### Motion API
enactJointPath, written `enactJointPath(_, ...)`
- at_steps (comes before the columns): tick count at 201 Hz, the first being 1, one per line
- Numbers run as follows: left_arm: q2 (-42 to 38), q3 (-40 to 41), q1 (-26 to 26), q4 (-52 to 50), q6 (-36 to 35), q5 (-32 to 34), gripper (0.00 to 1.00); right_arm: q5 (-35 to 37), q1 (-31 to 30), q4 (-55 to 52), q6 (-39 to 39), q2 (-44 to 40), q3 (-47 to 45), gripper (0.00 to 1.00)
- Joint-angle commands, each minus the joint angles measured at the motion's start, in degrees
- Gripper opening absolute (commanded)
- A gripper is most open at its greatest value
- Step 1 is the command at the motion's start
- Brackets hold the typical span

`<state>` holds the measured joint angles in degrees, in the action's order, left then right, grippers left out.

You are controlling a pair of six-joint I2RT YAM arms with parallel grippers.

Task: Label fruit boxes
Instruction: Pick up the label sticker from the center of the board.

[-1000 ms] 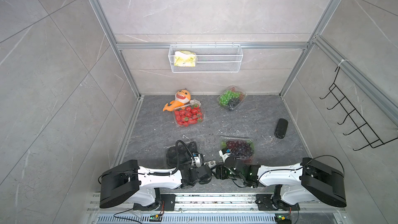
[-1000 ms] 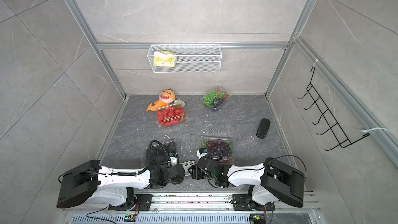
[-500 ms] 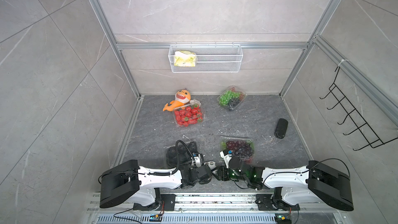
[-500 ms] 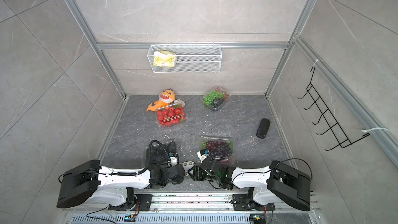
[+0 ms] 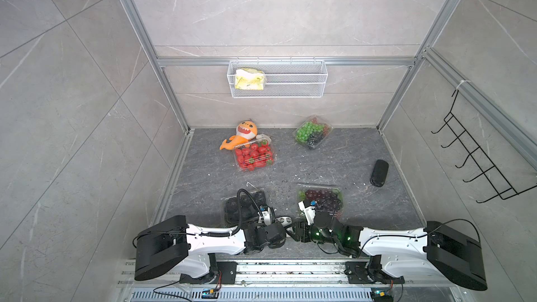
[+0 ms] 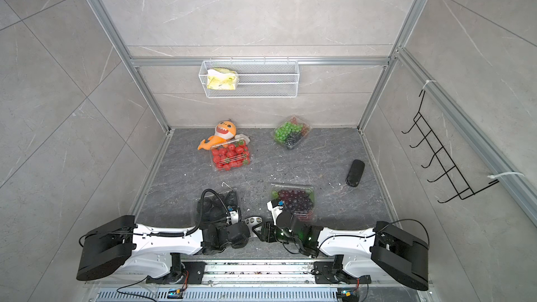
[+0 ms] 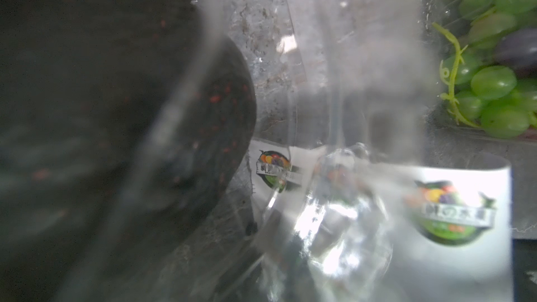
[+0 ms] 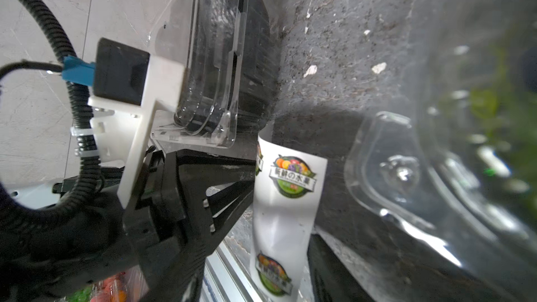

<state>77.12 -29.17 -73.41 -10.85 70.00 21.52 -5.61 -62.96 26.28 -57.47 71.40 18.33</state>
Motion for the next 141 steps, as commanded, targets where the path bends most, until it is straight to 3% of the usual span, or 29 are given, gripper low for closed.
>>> enactJointPath(1, 1.25, 1.17, -0.34, -3.99, 0.22, -3.96, 0.18, -1.38, 0.38, 3.21, -2.43, 2.21, 0.25, 0.57)
enactJointPath(35, 1.12, 1.13, -0.36, -4.17, 0.14, -4.02, 0.17, -1.33, 0.45, 8.82, -3.96, 1.94, -1.98, 0.53)
enactJointPath(81, 0.93, 1.17, -0.33, -4.43, 0.21, -3.97, 0.17, -0.26, 0.64, 4.85, -2.63, -4.9, -2.59, 0.55)
enactJointPath(141, 0.95, 0.68, -0.34, -4.61, 0.06, -3.98, 0.17, -1.06, 0.72, 6.15, -3.26, 1.09, -1.86, 0.51)
